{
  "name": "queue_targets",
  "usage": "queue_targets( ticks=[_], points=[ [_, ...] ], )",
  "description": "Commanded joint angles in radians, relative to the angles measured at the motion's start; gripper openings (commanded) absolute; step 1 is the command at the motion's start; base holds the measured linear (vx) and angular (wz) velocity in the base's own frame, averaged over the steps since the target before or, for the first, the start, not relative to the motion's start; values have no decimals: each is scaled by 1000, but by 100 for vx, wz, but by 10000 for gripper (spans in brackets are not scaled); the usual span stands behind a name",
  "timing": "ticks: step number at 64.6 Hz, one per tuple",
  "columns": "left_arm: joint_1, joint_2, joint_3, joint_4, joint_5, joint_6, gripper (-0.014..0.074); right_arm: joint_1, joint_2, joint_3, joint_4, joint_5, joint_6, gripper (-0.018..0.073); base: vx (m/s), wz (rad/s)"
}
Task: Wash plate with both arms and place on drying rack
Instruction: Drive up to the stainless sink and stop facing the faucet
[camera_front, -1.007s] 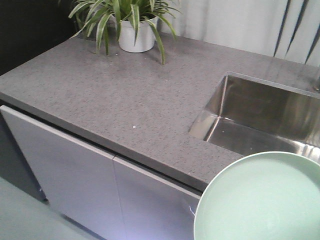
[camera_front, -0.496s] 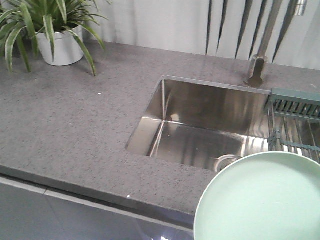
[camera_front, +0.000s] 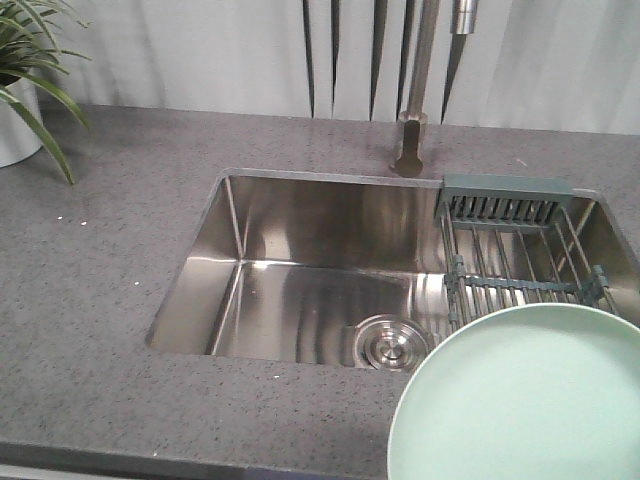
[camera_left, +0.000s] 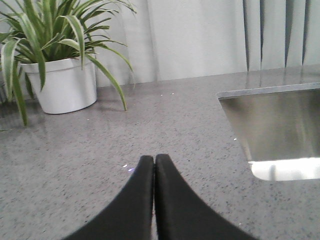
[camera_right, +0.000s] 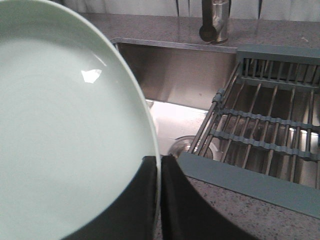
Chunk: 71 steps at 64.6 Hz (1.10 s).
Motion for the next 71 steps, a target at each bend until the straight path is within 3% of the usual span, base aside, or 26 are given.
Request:
queue_targets(
  ticks=[1, 71],
  points=[
    [2, -6, 21, -1, -75, -10, -6, -2, 12, -23, 4, -76, 0, -2, 8, -29],
    [2, -6, 21, -1, -75, -10, -6, -2, 12, -23, 4, -76, 0, -2, 5, -12]
  ],
)
